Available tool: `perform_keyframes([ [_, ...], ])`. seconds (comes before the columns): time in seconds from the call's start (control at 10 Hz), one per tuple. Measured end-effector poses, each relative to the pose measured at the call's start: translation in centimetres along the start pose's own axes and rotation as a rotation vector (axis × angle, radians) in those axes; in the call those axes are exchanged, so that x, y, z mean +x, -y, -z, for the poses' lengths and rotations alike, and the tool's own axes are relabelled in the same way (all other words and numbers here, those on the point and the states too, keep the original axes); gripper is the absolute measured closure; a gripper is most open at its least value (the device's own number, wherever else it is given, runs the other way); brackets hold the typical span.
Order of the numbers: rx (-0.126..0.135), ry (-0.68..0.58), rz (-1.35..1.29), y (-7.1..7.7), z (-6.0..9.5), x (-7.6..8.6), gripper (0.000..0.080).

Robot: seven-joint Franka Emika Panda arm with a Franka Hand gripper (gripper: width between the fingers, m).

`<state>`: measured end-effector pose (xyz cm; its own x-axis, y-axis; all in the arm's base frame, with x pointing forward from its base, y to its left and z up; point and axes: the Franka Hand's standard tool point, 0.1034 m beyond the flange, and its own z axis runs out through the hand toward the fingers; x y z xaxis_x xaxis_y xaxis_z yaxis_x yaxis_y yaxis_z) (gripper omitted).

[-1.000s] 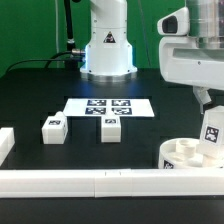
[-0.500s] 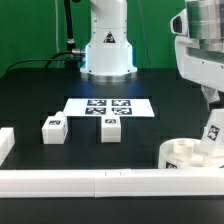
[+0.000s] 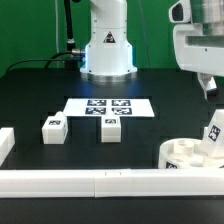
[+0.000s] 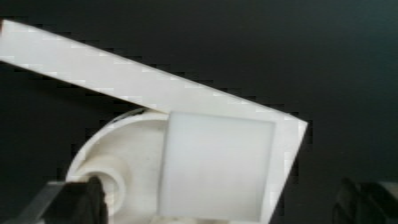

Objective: Assemble stool

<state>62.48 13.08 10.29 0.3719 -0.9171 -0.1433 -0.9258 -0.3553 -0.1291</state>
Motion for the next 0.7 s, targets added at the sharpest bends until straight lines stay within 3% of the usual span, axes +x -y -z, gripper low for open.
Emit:
perform_keyframes([
  [0.4,-0.004,0.000,0.264,-0.1,-0.1,0.0,0.0151],
  [0.6,-0.075,0.018,0.638,0.0,0.7,-0.4,0.0151],
  [0.7,-0.097,0.029,0.771,0.5,1.2,-0.7,0.0151],
])
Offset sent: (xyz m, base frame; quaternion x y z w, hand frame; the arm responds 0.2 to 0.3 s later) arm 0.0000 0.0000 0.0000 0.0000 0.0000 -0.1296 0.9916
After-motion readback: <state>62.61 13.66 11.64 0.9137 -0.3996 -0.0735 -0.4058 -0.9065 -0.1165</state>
